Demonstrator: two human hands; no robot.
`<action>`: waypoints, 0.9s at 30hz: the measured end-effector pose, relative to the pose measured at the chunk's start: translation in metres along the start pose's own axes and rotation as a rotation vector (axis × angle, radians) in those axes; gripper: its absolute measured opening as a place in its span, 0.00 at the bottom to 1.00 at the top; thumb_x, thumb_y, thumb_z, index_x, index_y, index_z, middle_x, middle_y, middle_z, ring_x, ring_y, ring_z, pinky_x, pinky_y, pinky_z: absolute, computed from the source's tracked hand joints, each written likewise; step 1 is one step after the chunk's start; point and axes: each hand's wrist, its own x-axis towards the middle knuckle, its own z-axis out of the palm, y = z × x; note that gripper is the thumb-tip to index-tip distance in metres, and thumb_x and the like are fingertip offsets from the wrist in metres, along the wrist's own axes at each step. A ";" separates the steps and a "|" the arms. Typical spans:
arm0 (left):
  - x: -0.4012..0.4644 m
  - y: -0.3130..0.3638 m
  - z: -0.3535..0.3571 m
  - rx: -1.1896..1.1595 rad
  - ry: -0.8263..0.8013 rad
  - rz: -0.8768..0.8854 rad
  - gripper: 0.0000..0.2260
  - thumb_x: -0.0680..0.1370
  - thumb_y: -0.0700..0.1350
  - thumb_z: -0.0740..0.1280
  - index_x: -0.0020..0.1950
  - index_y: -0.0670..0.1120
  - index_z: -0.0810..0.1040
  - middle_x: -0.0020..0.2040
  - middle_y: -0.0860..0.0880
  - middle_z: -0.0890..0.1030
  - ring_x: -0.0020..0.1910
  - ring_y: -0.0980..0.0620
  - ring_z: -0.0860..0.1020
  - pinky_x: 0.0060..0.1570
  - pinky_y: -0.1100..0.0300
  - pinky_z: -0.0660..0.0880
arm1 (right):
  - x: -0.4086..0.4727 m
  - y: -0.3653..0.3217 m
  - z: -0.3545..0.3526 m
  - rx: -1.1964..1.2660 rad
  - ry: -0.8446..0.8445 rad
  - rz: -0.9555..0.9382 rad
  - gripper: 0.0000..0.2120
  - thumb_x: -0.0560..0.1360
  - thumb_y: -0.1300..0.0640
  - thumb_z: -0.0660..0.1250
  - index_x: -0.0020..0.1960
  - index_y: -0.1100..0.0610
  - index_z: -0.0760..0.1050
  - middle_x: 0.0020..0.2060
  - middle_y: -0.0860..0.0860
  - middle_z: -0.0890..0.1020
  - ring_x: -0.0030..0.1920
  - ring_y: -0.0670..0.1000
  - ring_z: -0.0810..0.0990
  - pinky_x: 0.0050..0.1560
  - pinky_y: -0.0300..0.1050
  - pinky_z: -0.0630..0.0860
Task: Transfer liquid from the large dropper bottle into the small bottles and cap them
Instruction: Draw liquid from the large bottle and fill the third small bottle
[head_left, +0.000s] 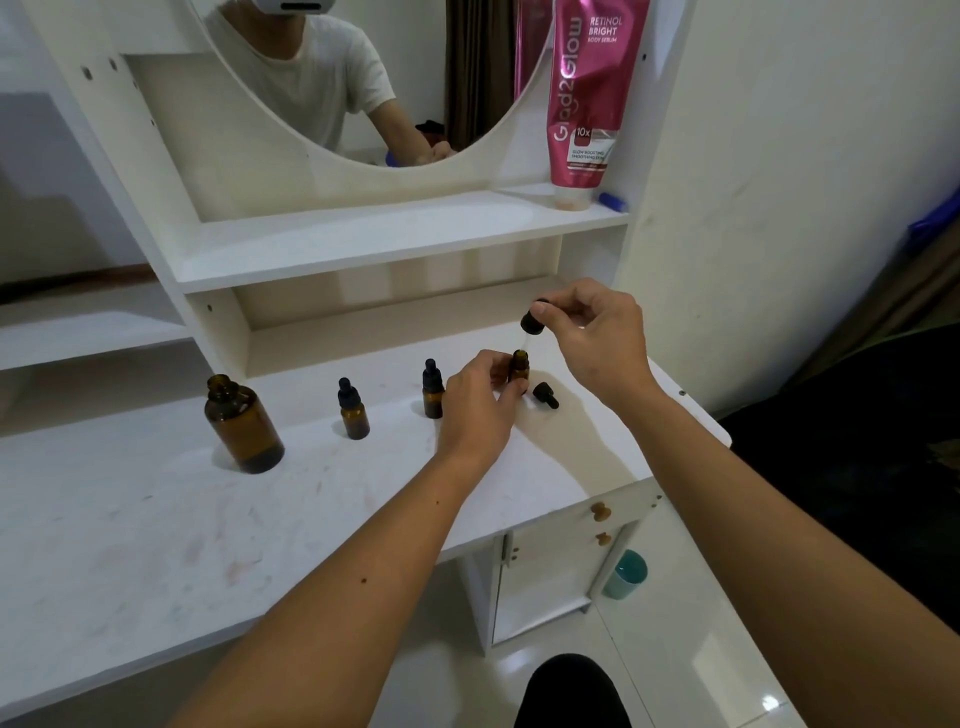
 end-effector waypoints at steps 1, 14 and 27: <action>0.000 0.000 0.000 0.008 0.000 0.002 0.09 0.80 0.43 0.73 0.60 0.48 0.81 0.51 0.57 0.84 0.53 0.60 0.82 0.58 0.63 0.78 | 0.000 0.000 0.001 0.000 0.002 0.004 0.06 0.78 0.57 0.75 0.44 0.47 0.83 0.40 0.41 0.88 0.42 0.37 0.84 0.48 0.27 0.76; -0.001 0.000 0.001 0.082 0.007 0.002 0.09 0.81 0.43 0.70 0.61 0.47 0.80 0.50 0.57 0.84 0.53 0.58 0.82 0.58 0.56 0.80 | -0.004 -0.006 0.007 -0.073 -0.061 -0.004 0.03 0.80 0.58 0.73 0.47 0.53 0.83 0.36 0.39 0.85 0.38 0.33 0.82 0.44 0.24 0.74; -0.016 0.007 -0.007 0.177 -0.005 -0.005 0.23 0.83 0.48 0.68 0.76 0.45 0.71 0.70 0.48 0.78 0.69 0.50 0.76 0.69 0.54 0.72 | -0.006 -0.030 -0.004 -0.049 0.027 -0.104 0.07 0.82 0.57 0.71 0.58 0.56 0.83 0.44 0.46 0.88 0.47 0.42 0.86 0.56 0.37 0.81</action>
